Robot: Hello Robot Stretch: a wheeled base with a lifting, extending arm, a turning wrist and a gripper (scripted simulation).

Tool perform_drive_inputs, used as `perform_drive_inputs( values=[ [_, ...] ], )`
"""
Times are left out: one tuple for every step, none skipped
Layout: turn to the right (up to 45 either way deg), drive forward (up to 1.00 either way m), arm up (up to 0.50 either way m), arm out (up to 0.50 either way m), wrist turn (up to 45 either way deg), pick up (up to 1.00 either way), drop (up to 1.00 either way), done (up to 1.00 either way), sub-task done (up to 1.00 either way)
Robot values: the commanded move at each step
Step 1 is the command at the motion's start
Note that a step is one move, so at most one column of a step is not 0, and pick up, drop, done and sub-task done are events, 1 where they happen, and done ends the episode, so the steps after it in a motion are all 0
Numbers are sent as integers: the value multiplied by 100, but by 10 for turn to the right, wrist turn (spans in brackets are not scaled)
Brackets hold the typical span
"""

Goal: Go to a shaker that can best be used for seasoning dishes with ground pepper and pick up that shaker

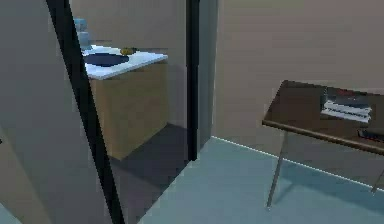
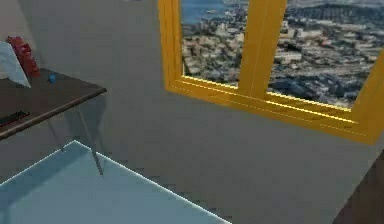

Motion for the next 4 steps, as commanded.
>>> perform_drive_inputs(
  values=[
    [-90, 0, 0, 0, 0, 0, 0, 0, 0],
    [0, 100, 0, 0, 0, 0, 0, 0, 0],
    [-300, 0, 0, 0, 0, 0, 0, 0, 0],
    [0, 5, 0, 0, 0, 0, 0, 0, 0]
  ],
)
